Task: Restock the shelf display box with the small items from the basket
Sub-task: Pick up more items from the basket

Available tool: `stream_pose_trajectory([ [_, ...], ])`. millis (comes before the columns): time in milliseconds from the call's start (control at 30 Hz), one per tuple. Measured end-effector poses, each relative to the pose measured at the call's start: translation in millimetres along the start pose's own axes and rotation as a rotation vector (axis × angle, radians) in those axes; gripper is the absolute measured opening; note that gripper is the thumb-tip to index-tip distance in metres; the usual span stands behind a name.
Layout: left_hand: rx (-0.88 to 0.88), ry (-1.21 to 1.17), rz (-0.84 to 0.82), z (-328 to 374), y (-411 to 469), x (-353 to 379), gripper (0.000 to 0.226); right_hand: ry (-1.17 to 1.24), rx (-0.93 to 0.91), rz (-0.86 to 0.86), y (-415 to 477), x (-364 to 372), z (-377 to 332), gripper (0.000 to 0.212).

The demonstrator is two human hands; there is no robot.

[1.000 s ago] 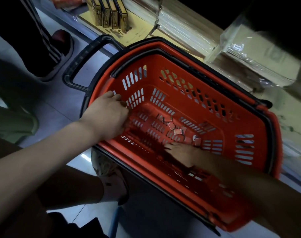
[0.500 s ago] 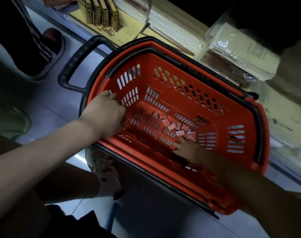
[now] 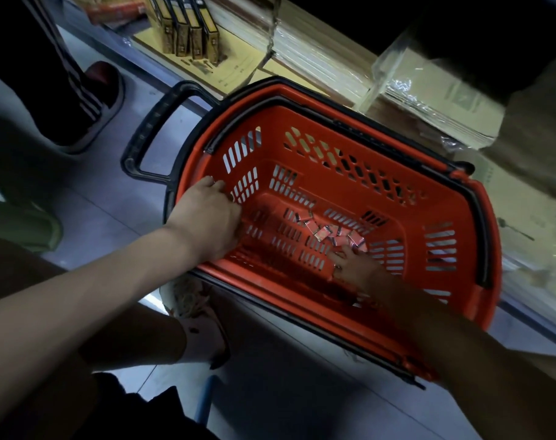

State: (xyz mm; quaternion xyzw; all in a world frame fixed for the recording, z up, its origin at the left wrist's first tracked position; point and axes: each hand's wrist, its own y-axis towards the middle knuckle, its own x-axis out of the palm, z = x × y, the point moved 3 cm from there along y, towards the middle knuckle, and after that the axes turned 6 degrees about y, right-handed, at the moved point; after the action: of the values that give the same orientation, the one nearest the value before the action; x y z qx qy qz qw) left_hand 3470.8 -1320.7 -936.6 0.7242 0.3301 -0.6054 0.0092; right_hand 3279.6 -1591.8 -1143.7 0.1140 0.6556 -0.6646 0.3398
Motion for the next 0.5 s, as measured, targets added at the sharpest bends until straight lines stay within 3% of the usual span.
stream_pose_trajectory([
  [500,0.007,0.064,-0.037,9,5,-5,0.046,-0.044,0.186,-0.217,-10,8,21,0.043],
])
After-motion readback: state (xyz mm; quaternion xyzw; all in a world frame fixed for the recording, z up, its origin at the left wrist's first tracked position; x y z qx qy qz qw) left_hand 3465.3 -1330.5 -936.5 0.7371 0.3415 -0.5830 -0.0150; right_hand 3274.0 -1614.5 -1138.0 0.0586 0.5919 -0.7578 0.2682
